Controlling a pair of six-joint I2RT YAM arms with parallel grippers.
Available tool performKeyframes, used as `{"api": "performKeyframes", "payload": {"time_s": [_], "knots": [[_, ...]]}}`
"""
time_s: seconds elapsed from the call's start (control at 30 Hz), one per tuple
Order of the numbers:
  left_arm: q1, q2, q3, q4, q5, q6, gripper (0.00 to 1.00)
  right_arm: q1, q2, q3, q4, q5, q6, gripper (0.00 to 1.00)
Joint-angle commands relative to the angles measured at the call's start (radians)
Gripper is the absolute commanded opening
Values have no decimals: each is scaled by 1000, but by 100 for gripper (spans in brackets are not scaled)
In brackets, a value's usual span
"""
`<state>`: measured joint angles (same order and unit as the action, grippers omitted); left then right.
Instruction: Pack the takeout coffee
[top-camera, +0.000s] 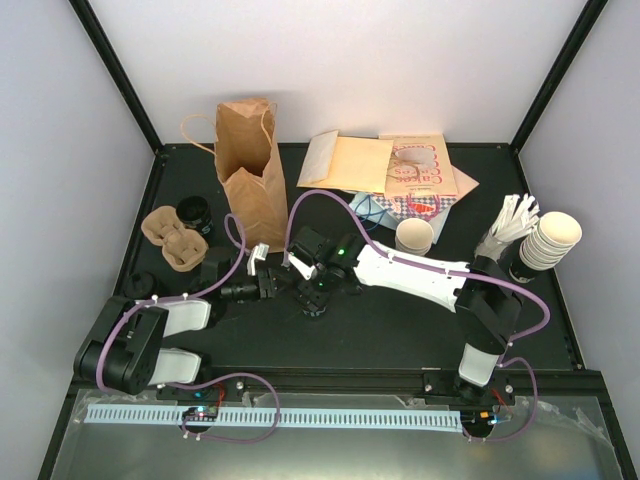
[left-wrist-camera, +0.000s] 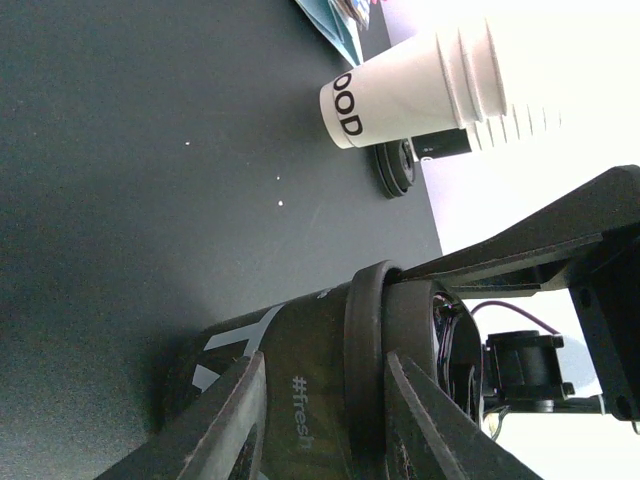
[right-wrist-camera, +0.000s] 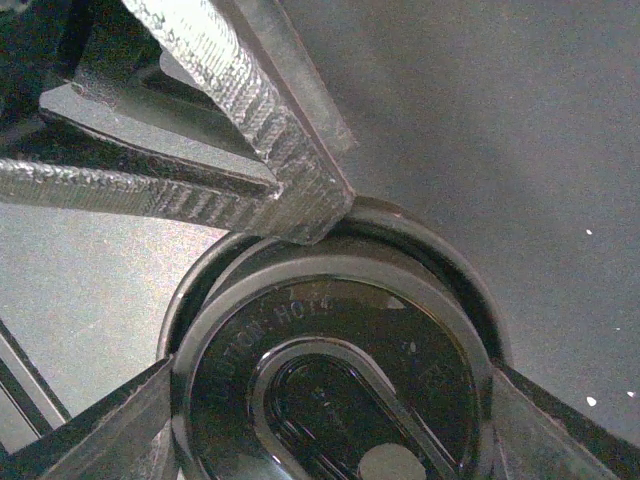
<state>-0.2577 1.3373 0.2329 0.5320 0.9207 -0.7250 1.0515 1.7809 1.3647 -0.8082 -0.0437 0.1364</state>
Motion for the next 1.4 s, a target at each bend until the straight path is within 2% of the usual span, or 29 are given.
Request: {"api": "performKeyframes", "payload": {"time_s": [0.0,0.33,0.5,0.6,0.8,0.9,1.1,1.27,1.37], "knots": [[-36,59,-66,-274,-230,46,34,17,140,-125,-170,-101,26,73],[-67,37,-84,-365,-266,13,34,19,131,-178,-152,-94,44,73],[-69,-27,-76,-379,-226,-2,36,19,113,-168,-149,-57,50,73],[-69,-128,-51,-383,-181,-15,44,18,97,-141,-144,-16,59,73],[-69,-395,81,-603,-233,36,62,19,52,-105,-120,45,72,74],[-69,-460,89,-602,-224,31,71,19,24,-111,-94,46,64,74],[-69,-361,68,-477,-116,1,81,19,18,-104,-91,49,47,74],[-71,-229,76,-382,-47,-2,82,19,7,-106,-80,42,36,75],[-74,-177,93,-401,-55,18,82,19,2,-95,-88,61,33,81]]}}
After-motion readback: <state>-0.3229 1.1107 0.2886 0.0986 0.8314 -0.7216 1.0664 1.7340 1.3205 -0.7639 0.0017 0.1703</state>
